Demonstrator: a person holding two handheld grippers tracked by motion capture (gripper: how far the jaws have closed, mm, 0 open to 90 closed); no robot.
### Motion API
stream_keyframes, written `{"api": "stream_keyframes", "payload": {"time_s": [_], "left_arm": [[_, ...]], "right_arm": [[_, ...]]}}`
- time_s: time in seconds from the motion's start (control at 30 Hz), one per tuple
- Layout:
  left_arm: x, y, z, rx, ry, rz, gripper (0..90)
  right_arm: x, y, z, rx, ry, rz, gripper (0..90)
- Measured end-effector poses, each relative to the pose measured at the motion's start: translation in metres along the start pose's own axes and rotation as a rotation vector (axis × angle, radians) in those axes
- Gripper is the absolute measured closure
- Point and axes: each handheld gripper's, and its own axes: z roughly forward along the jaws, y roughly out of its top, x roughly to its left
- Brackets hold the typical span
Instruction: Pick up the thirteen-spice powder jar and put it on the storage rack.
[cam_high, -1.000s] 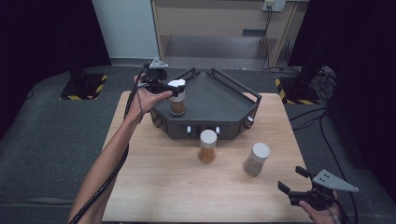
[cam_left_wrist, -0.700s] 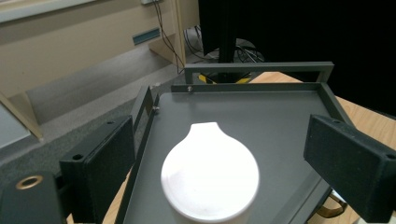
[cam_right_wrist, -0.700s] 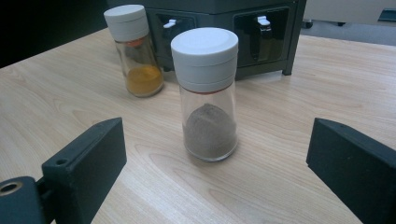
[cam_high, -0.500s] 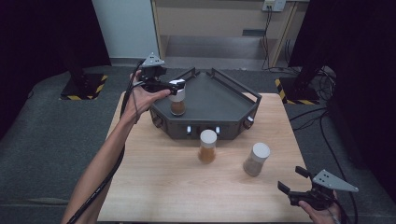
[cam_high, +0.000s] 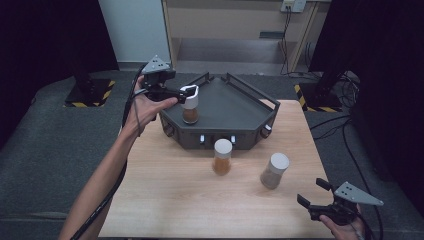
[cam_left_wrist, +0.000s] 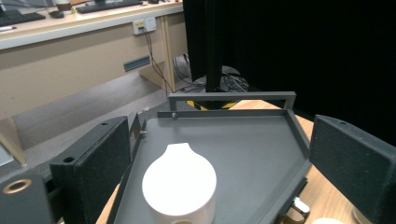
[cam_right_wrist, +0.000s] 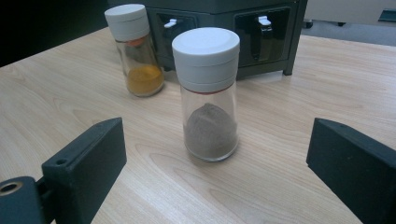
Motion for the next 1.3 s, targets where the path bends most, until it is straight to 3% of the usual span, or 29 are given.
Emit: {"api": "stream_keyframes", "payload": {"time_s": [0.47,1.3], "left_arm": [[-0.006,-0.009,-0.025,-0.039,-0.035,0.012,5.3],[-0.02,-0.065,-0.055,-0.086,-0.143,0.002,5.0]], "right_arm": [[0.001,0.001,0.001,0.003,0.001,0.002,5.3],[0.001,0.001,0.001,0.007,0.0,0.002,5.4]]}}
